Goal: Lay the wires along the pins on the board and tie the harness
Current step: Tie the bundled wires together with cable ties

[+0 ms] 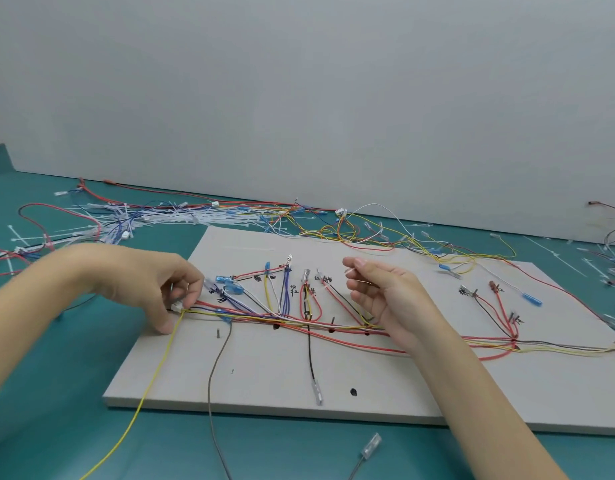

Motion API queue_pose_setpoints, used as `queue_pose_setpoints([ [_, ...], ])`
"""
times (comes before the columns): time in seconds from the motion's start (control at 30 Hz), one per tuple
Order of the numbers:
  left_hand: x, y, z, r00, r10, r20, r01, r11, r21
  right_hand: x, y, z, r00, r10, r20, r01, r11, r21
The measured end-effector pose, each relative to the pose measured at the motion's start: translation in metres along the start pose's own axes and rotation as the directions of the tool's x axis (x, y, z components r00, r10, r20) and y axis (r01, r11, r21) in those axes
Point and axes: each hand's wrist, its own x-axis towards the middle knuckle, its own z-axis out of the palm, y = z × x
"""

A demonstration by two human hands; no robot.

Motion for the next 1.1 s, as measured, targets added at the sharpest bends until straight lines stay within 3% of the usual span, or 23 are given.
queue_pose_setpoints([
  [0.23,-0.005,-0.012,0.015,0.978,0.081,-0.194,-0.089,0.995,-0.036,0.000,0.001,0.004,1.000,0.022,0.018,-0.022,1.000,-0.006],
  [0.4,-0.006,0.010,0.021,0.904,0.181,-0.387,-0.210,0.977,-0.032,0.002,0.000,0.003,0.999,0.033,0.009,-0.034,0.999,0.036],
  [0.5,-0.003,0.037,0.016,0.897,0.239,-0.373,-0.301,0.946,-0.118,0.003,-0.001,0.002,1.000,0.029,0.013,-0.029,0.998,0.060],
  [0.67,0.016,0.076,0.019,0.922,0.243,-0.302,-0.310,0.930,-0.196,0.003,-0.008,-0.004,0.999,0.020,0.025,-0.022,0.997,0.069],
  [0.77,0.030,0.089,0.025,0.915,0.156,-0.371,-0.290,0.894,-0.341,-0.002,-0.010,-0.003,0.969,0.152,0.196,-0.176,0.978,0.112],
  [0.9,0.040,0.091,0.034,0.896,0.074,-0.437,-0.268,0.876,-0.400,-0.012,-0.010,0.002,0.831,0.307,0.463,-0.375,0.925,0.059],
  [1.03,0.040,0.087,0.045,0.896,0.105,-0.432,-0.277,0.892,-0.356,-0.012,-0.019,0.000,0.822,0.362,0.440,-0.448,0.888,0.107],
  [1.1,0.040,0.085,0.051,0.886,0.153,-0.438,-0.308,0.899,-0.311,-0.013,-0.026,-0.008,0.826,0.385,0.412,-0.427,0.904,0.011],
])
